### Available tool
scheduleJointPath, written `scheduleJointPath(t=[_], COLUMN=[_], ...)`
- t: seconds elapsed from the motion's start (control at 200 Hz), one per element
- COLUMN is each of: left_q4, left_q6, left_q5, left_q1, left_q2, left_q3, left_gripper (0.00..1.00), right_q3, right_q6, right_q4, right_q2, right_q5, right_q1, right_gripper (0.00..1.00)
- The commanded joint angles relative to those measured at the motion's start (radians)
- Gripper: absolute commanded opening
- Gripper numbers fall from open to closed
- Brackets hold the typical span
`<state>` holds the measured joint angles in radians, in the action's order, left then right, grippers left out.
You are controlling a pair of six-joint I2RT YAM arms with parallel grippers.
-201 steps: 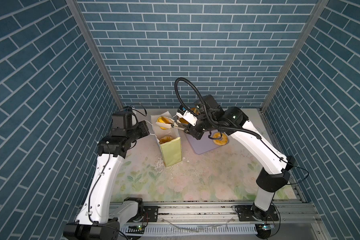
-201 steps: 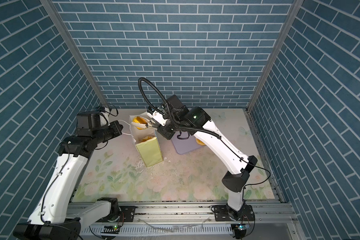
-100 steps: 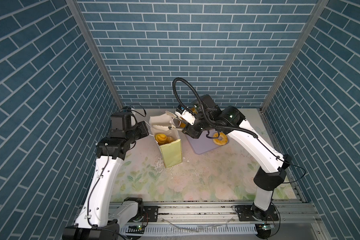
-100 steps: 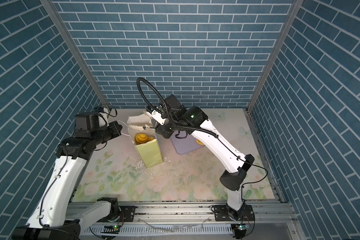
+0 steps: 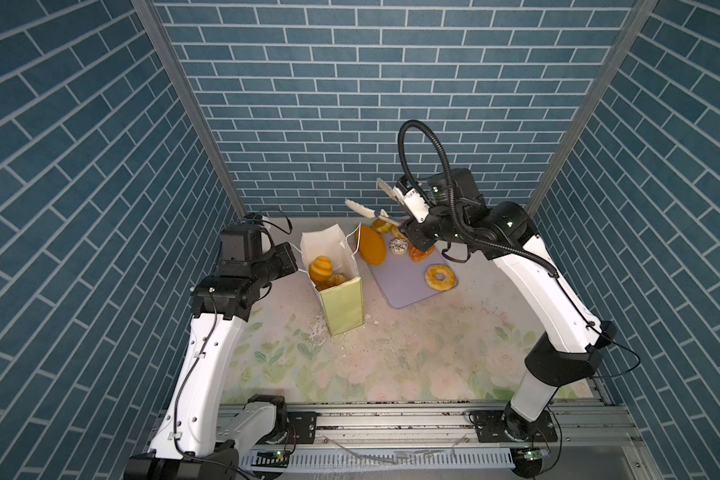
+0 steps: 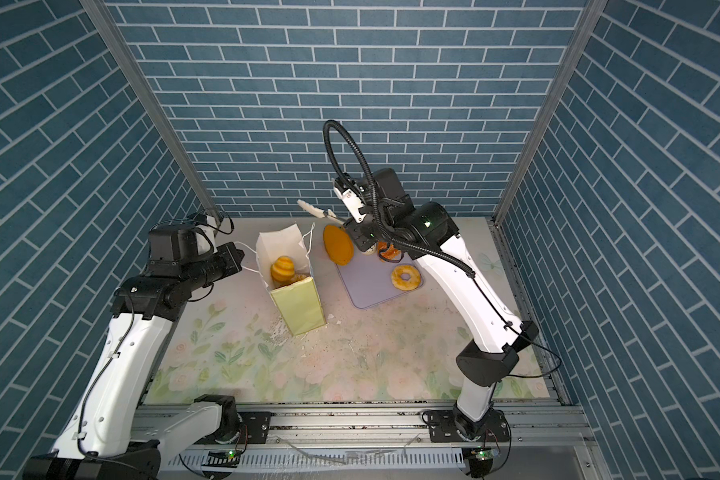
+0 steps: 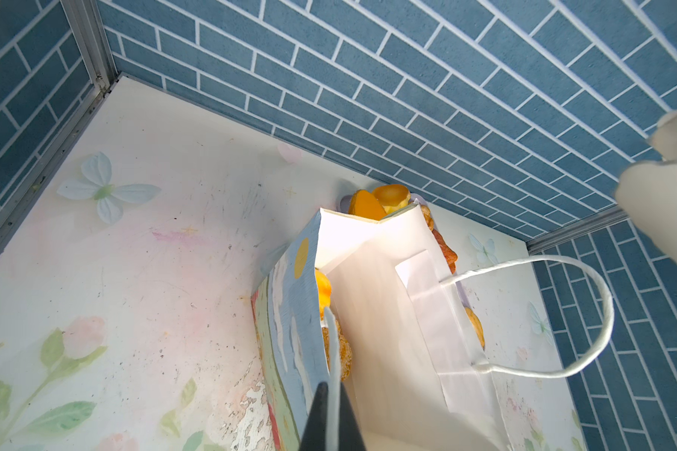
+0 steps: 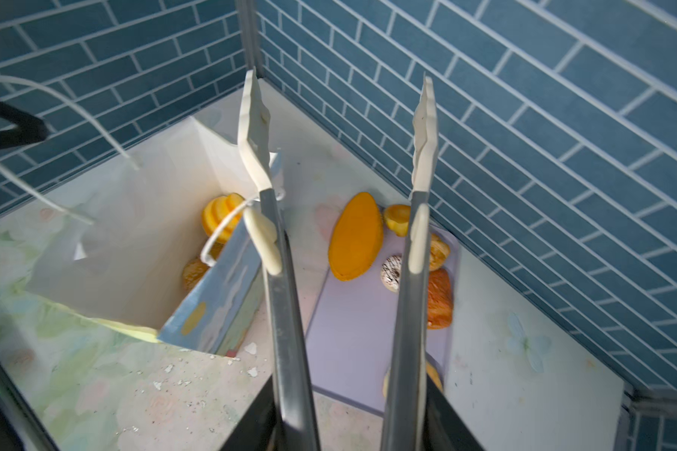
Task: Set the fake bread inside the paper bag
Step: 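Withdraw the tongs and move them over the yellow ring donut with the right gripper, then close the tongs on the yellow ring donut with the right gripper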
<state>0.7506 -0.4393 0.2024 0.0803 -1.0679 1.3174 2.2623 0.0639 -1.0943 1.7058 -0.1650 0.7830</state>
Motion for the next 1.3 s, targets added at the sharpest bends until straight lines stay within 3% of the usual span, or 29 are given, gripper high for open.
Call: scheduleJointPath(t=[0.0,0.18,0.48,0.86,1.29], left_q4=[0.019,0.024,0.036,0.047,0.056], left_q6=[0.016,0.020,0.017,0.015,0.007], left_q5=[-0.006,-0.014,-0.025,-0.027,-0.025], left_q1=[0.004,0.004,0.005,0.004,0.006], left_q2=[0.014,0.019,0.019,0.015,0.007], left_q3=[-0.005,-0.002,0.010,0.019,0.033], left_gripper=[0.00,0.00,0.00,0.00,0.00], right_q3=[-0.132,-0.430,-0.724,-0.749,-0.737], right_q6=[-0.079,-0.180,-0.295,-0.299,-0.286], right_q4=[0.061,0.144,0.136,0.096,0.053], right_q2=[-0.096,-0.207,-0.234,-0.091,-0.010], right_q5=[-0.085,-0.055,0.016,0.121,0.102], right_q1=[-0.063,-0.169,-0.254,-0.274,-0.277], right_gripper=[0.50,0.49,0.49,0.45,0.41])
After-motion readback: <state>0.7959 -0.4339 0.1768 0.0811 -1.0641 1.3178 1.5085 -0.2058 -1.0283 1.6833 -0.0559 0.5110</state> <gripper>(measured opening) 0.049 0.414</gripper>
